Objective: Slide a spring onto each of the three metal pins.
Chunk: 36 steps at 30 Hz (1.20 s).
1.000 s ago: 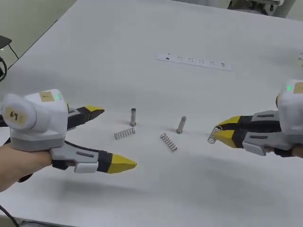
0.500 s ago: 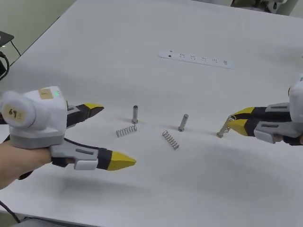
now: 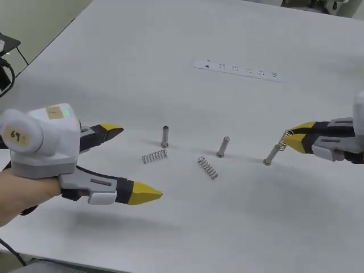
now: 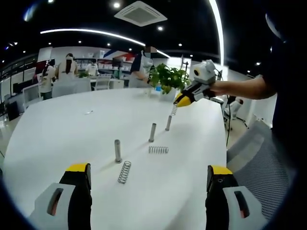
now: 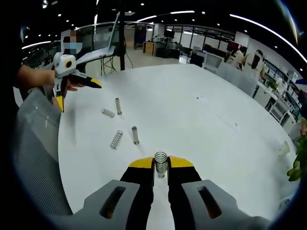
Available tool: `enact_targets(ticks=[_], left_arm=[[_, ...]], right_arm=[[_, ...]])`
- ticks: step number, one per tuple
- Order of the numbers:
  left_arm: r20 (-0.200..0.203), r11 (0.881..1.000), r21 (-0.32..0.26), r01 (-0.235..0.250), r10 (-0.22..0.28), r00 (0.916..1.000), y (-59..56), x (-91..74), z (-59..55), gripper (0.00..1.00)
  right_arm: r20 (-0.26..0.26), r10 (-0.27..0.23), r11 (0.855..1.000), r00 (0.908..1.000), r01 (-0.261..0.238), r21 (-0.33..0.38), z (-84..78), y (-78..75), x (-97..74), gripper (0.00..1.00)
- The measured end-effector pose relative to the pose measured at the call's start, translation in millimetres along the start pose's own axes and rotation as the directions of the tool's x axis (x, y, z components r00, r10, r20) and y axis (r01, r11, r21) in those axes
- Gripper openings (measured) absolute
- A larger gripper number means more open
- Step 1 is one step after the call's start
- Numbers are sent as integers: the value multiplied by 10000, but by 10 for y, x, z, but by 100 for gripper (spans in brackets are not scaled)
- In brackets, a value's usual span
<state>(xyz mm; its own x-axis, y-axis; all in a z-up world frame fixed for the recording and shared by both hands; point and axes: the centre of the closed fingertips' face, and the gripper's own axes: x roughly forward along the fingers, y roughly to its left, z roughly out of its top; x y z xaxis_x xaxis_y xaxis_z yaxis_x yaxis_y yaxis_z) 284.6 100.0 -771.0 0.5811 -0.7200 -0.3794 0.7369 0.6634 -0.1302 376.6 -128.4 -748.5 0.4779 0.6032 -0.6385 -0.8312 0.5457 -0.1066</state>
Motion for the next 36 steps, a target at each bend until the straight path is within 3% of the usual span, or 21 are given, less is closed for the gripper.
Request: enact_targets(ticks=[16, 26, 32, 36], left_arm=[[-111, 10000, 23, -54, 54, 9999, 4, -17, -30, 98], [-84, 10000, -35, -67, 66, 9999, 16, -37, -37, 98], [73, 10000, 3, -52, 52, 10000, 14, -51, 27, 98], [380, 9999, 92, -62, 59, 9993, 9, -65, 115, 98]], right_arm=[[114, -262, 9976, 9996, 254, 641, -36, -112, 83, 7], [175, -211, 9967, 9996, 196, 790, -43, -68, 79, 7], [180, -183, 9951, 9997, 164, 977, -77, -65, 88, 7], [161, -178, 9944, 9997, 160, 1043, -96, -66, 100, 7]])
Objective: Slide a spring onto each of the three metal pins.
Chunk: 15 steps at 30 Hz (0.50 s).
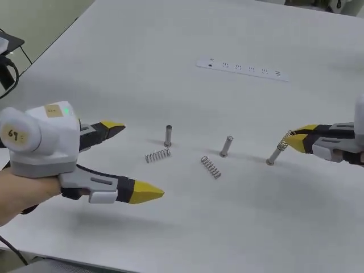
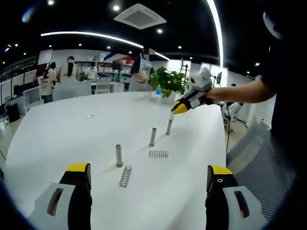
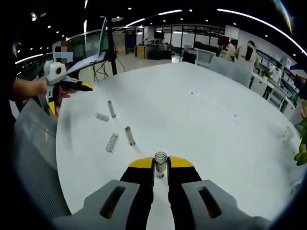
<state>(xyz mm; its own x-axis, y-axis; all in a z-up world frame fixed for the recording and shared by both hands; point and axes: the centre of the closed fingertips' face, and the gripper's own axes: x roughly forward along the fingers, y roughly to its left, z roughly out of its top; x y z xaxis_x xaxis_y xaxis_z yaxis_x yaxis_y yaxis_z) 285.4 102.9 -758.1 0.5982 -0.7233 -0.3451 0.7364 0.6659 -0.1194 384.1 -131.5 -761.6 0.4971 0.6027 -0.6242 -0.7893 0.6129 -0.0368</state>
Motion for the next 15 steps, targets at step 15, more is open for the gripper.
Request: enact_targets(ticks=[15], left_arm=[[1333, 9998, -211, -58, 86, 9910, -19, -66, 293, 98]], right_arm=[[-456, 97, 9998, 9989, -90, 148, -199, 46, 147, 8]])
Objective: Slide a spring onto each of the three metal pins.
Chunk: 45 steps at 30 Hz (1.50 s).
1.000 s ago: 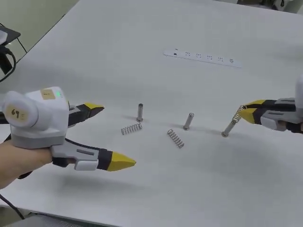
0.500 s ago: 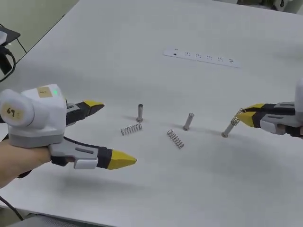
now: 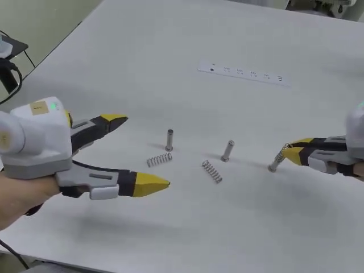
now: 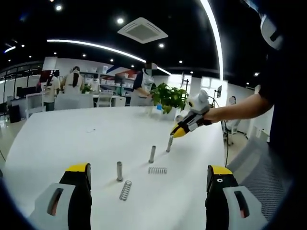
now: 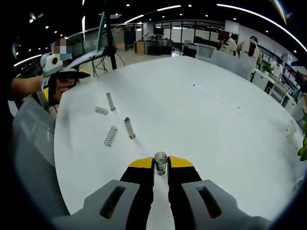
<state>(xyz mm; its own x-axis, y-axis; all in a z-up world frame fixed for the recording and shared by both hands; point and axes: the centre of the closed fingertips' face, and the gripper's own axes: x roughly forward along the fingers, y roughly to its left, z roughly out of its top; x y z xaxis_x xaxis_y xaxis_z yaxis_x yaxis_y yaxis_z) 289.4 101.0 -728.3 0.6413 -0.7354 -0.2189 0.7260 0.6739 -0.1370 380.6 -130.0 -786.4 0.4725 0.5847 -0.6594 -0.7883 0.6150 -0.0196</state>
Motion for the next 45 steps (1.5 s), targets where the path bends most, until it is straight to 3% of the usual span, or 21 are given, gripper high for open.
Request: enact_targets(ticks=[16, 18, 28, 32, 45], left_arm=[[-60, 10000, 40, -63, 63, 10000, -5, -2, -15, 98], [-43, 10000, 21, -65, 65, 10000, -4, 1, -11, 98], [6, 10000, 23, -56, 56, 10000, -2, 18, 8, 98], [-70, 10000, 73, -2, 3, 10000, -19, 22, 1, 97], [-80, 10000, 29, -13, 14, 10000, -16, -6, 5, 97]], right_arm=[[-318, 105, 9997, 9994, -98, 220, -207, -3, 147, 8], [3, 145, 9996, 9999, -145, 231, -172, 4, 157, 8], [215, 182, 9998, 9996, -182, -7, -220, 12, 166, 9], [465, 86, 9996, 9989, -99, 261, -191, 15, 165, 16], [953, -130, 9988, 9954, 85, 478, -204, 46, -40, 17]])
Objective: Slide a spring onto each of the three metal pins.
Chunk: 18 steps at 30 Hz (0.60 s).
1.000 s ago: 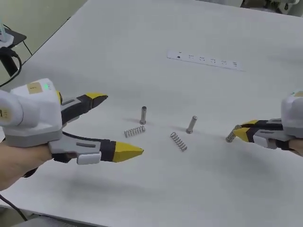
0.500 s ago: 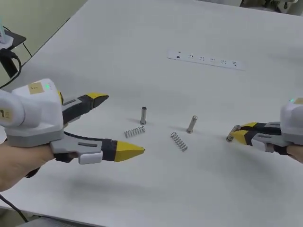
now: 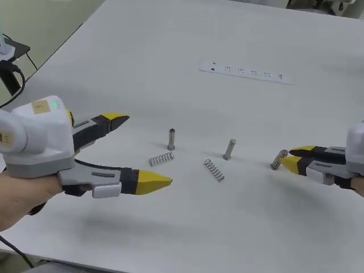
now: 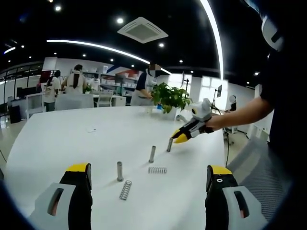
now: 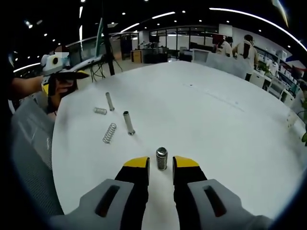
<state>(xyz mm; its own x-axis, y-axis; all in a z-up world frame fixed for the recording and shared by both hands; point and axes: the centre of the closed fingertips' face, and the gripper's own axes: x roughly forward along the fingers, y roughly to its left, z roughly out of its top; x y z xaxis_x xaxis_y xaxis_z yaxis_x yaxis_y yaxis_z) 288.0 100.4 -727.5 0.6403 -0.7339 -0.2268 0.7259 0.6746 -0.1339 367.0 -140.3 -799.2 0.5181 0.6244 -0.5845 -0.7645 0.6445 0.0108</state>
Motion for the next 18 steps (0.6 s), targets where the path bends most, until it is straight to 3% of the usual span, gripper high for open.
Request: enact_targets(ticks=[11, 18], left_arm=[[-61, 10000, 22, 31, -31, 10000, 2, 15, -10, 97], [-174, 10000, 6, 67, -66, 9998, -5, 12, -52, 96]], right_arm=[[674, 30, 9999, 9977, -41, 159, 47, 173, -125, 17], [747, 219, 9997, 9970, -227, 104, 38, 302, -140, 16]])
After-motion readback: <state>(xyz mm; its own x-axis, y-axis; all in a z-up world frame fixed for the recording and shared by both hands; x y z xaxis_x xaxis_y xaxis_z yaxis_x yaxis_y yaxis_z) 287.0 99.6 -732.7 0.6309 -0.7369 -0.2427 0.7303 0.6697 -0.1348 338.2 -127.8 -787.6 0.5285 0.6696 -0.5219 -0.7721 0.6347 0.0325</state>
